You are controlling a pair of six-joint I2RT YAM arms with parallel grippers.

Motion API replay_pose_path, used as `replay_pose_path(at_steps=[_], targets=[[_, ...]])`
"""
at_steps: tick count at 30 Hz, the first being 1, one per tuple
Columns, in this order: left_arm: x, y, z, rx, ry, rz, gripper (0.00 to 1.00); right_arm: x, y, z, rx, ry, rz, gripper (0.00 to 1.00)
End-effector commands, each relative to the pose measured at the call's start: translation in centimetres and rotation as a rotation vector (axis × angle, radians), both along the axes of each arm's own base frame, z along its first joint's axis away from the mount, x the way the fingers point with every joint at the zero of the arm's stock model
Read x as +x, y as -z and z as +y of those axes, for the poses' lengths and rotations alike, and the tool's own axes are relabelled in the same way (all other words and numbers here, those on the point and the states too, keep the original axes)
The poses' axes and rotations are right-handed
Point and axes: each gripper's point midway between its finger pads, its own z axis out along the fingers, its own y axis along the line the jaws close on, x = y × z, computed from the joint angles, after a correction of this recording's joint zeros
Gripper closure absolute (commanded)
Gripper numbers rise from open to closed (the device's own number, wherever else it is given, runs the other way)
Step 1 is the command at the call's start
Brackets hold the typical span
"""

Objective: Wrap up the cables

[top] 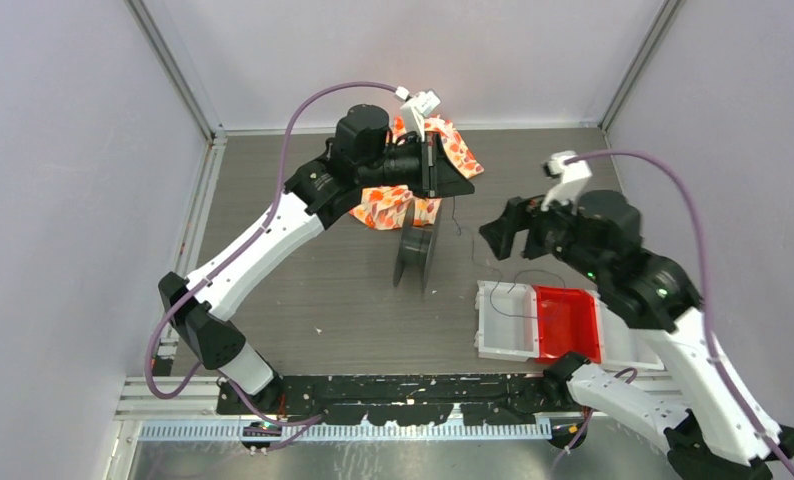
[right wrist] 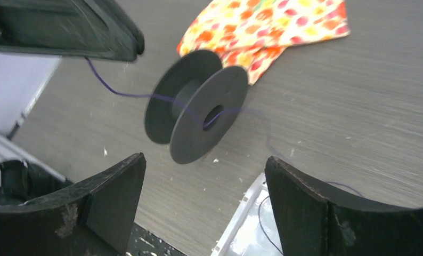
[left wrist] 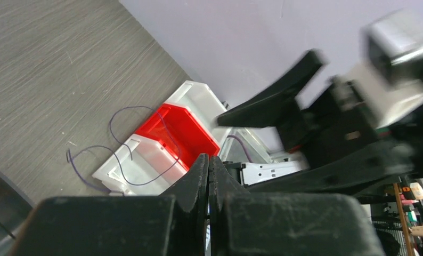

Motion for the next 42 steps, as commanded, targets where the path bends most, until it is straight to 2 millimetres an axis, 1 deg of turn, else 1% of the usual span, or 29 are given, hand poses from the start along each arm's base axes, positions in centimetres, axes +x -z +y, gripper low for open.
replay_pose_path(at_steps=[1,3,6,7,11,14,15,19,21,24,26,27,29,30,32,33,36,37,38,40,41,42], targets=[[-1.7,-5.3,1.0,-0.111,0.029,-0.071,1.0,1.2,2.6,5.6,0.024,-0.259,-0.053,0.16],[-1.9,-5.8,1.2,-0.121,0.028,-0.075,0.99,1.6,3.0,6.8,0.076,-0.302,-0.125,0.17],[-2.0,-6.0,1.3,-0.127,0.026,-0.069,0.99,2.3,3.9,7.0,0.125,-0.288,-0.213,0.18],[-2.0,-6.0,1.2,-0.13,0.029,-0.066,1.0,2.6,4.5,7.1,0.132,-0.283,-0.223,0.18],[-2.1,-6.1,1.2,-0.14,0.033,-0.057,1.0,3.3,5.7,7.8,0.13,-0.304,-0.265,0.21],[-2.2,-6.1,1.2,-0.142,0.033,-0.055,1.0,3.7,5.6,8.3,0.145,-0.315,-0.309,0.21],[-2.3,-6.2,1.3,-0.143,0.033,-0.056,0.99,3.8,5.2,8.4,0.156,-0.315,-0.332,0.21],[-2.4,-6.0,1.3,-0.142,0.034,-0.049,0.99,4.4,5.1,8.6,0.167,-0.305,-0.361,0.22],[-2.4,-6.1,1.3,-0.146,0.036,-0.049,0.99,4.8,5.0,8.9,0.178,-0.303,-0.371,0.24],[-2.4,-6.2,1.3,-0.145,0.035,-0.047,0.99,5.3,5.2,9.5,0.2,-0.311,-0.369,0.29],[-2.5,-6.3,1.4,-0.147,0.038,-0.047,0.99,5.7,5.3,9.7,0.213,-0.302,-0.371,0.35],[-2.5,-6.2,1.4,-0.145,0.04,-0.044,1.0,5.9,5.5,9.8,0.218,-0.294,-0.37,0.41],[-2.5,-6.2,1.5,-0.146,0.04,-0.045,0.99,6.2,5.3,9.6,0.233,-0.274,-0.379,0.57],[-2.5,-6.3,1.5,-0.147,0.039,-0.045,1.0,6.3,5.3,9.4,0.235,-0.261,-0.379,0.7],[-2.5,-6.2,1.6,-0.148,0.036,-0.044,0.99,6.2,5.4,9.0,0.229,-0.244,-0.379,0.92],[-2.4,-6.3,1.8,-0.151,0.029,-0.045,0.99,6.1,5.7,8.7,0.216,-0.236,-0.372,0.98],[-1.5,-5.6,2.4,-0.139,-0.008,-0.034,1.0,5.7,6.9,7.6,0.162,-0.201,-0.315,1.0],[-1.0,-5.1,2.7,-0.127,-0.03,-0.028,0.97,5.6,7.1,7.1,0.147,-0.184,-0.291,0.99],[-0.4,-4.6,3.1,-0.115,-0.061,-0.023,0.9,5.4,7.5,6.5,0.127,-0.158,-0.259,0.99],[0.8,-3.4,4.3,-0.09,-0.122,-0.01,0.65,4.8,8.1,5.1,0.079,-0.112,-0.183,1.0],[1.5,-2.9,4.9,-0.079,-0.152,-0.003,0.52,4.8,8.4,4.1,0.046,-0.067,-0.151,1.0],[2.0,-2.4,5.6,-0.07,-0.179,0.006,0.44,4.7,8.4,3.4,0.022,-0.04,-0.12,1.0]])
